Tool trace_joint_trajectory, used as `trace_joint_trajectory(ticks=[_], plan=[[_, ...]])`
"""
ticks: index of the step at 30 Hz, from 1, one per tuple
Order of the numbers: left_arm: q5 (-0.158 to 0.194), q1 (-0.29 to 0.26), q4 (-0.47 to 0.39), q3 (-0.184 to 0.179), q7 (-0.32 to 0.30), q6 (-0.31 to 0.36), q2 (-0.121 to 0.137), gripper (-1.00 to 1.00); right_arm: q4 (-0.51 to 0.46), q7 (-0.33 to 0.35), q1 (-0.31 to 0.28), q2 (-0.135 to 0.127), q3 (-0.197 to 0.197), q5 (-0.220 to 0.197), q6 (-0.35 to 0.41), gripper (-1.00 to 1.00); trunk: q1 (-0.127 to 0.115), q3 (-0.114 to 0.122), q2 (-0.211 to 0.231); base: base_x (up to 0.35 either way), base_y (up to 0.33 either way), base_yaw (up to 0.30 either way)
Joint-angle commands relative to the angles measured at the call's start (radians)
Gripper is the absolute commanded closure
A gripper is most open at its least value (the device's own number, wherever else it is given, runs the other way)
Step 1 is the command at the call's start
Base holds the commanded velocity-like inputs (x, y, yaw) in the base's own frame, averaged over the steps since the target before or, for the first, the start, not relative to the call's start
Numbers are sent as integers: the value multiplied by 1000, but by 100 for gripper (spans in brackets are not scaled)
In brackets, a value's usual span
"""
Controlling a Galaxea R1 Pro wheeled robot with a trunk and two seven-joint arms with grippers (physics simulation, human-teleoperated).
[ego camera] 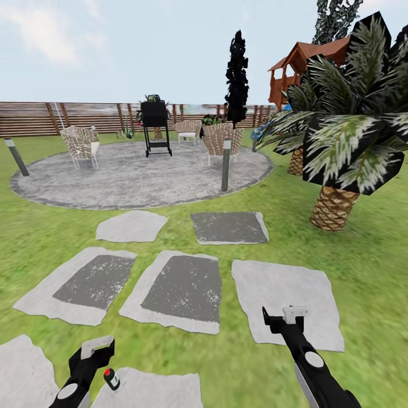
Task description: In the garden, pick up the pesticide atomizer on the floor and spray pesticide onto both trees until each tree trunk is fully covered.
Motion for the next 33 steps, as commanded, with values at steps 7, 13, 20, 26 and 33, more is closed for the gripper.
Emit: trace_joint_trajectory(ticks=[7, 13, 20, 26, 33], plan=[[-1, 0, 3, -3, -4, 1, 0, -100, -2, 0, 0, 0, 0, 0, 0, -100, 11, -9, -21, 1, 0, 0], [-2, -2, 6, -4, -4, 2, 0, -100, 0, 0, 0, 0, 0, -2, 0, -100, 34, -28, -63, 0, 0, 0], [-2, -5, 10, -3, -4, 3, -1, -100, -1, -1, 0, 0, 0, -2, 0, -100, 61, -50, -112, 0, 0, -19], [-2, -7, 11, -2, -4, 3, 0, -100, -3, -1, 0, 1, 0, -2, 0, -100, 84, -69, -154, 0, 0, -193], [-2, -9, 13, -2, -4, 3, 1, -100, -1, -1, 0, 2, 0, -3, 0, -100, 111, -91, -203, 0, 0, -28]])
